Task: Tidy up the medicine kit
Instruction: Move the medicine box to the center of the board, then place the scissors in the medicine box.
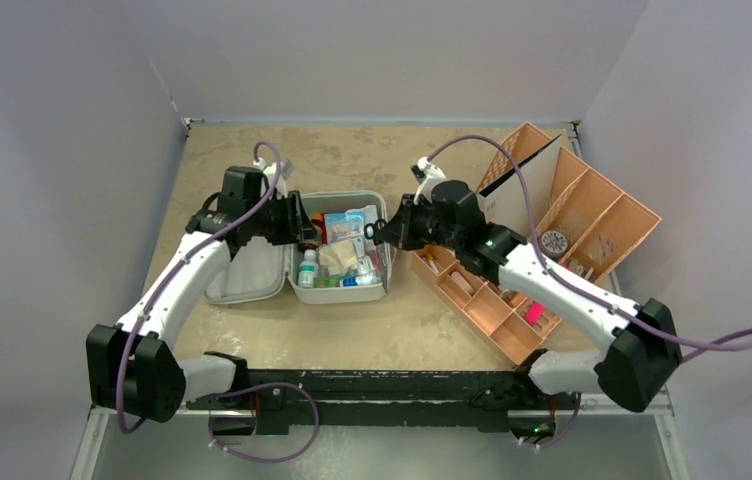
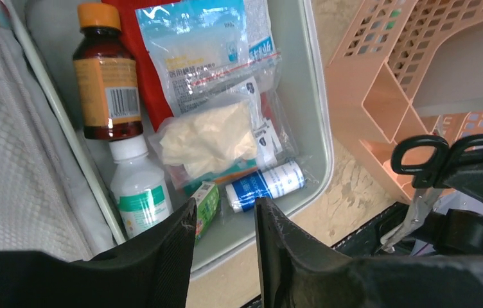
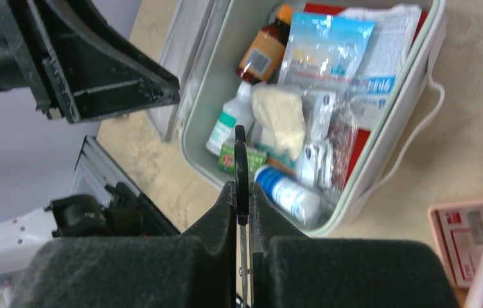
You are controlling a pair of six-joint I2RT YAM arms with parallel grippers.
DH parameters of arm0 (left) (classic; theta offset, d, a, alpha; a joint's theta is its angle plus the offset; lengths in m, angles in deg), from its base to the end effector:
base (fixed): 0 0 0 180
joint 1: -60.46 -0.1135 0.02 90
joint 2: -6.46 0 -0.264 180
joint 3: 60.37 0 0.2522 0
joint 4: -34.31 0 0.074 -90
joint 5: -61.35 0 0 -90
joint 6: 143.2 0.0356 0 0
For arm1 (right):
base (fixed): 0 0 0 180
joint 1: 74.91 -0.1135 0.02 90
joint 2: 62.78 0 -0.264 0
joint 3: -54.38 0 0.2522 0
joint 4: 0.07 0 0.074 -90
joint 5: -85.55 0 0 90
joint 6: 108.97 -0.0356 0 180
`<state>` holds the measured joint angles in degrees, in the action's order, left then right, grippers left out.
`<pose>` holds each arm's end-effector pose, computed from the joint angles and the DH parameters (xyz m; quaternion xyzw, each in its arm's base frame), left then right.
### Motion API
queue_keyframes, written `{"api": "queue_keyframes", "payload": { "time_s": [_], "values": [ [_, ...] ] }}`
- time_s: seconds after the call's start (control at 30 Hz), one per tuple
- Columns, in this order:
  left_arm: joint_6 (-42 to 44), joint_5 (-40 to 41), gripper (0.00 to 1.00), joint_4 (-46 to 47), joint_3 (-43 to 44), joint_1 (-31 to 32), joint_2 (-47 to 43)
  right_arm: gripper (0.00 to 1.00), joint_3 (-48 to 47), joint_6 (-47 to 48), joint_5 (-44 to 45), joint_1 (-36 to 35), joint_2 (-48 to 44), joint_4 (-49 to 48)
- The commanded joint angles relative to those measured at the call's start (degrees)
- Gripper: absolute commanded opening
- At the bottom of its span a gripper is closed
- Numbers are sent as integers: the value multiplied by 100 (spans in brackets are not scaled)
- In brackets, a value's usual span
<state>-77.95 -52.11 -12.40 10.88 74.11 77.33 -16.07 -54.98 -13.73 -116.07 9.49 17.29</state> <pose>0.2487 -0.0750 0.2874 -0.0126 0.9119 -0.2980 0.2818 0.2181 0.1983 0.3211 -0.0833 0.8094 0.4117 0.4103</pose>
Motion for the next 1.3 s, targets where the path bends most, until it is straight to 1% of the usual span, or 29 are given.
{"api": "queue_keyframes", "payload": {
  "time_s": [0.0,0.1,0.27,0.43,0.67,0.8,0.9,1.03,1.17,1.27],
  "values": [
    [-169,-577,38,826,-38,-395,-56,0,-611,106,540,-23,487,-589],
    [-47,-725,38,900,-85,-529,-9,0,-828,267,852,-23,926,-653],
    [536,-469,39,738,-177,-530,0,0,-1248,382,909,-15,1713,-613],
    [651,-417,39,859,-382,-530,-47,0,-1678,350,888,-5,2463,-578],
    [753,-431,39,804,-368,-530,-30,0,-1818,436,1116,114,3129,-705],
    [753,-519,39,796,-346,-530,63,0,-1679,407,1068,327,3351,-967],
    [748,-582,39,824,-342,-530,97,7,-1586,484,1051,437,3437,-1150],
    [752,-631,39,826,-343,-530,147,23,-1628,617,955,508,3495,-1192],
    [793,-614,39,773,-316,-530,206,32,-1703,746,1049,522,3402,-977],
    [822,-458,39,708,-318,-530,151,37,-1797,848,1094,529,3247,-644]
  ]
}}
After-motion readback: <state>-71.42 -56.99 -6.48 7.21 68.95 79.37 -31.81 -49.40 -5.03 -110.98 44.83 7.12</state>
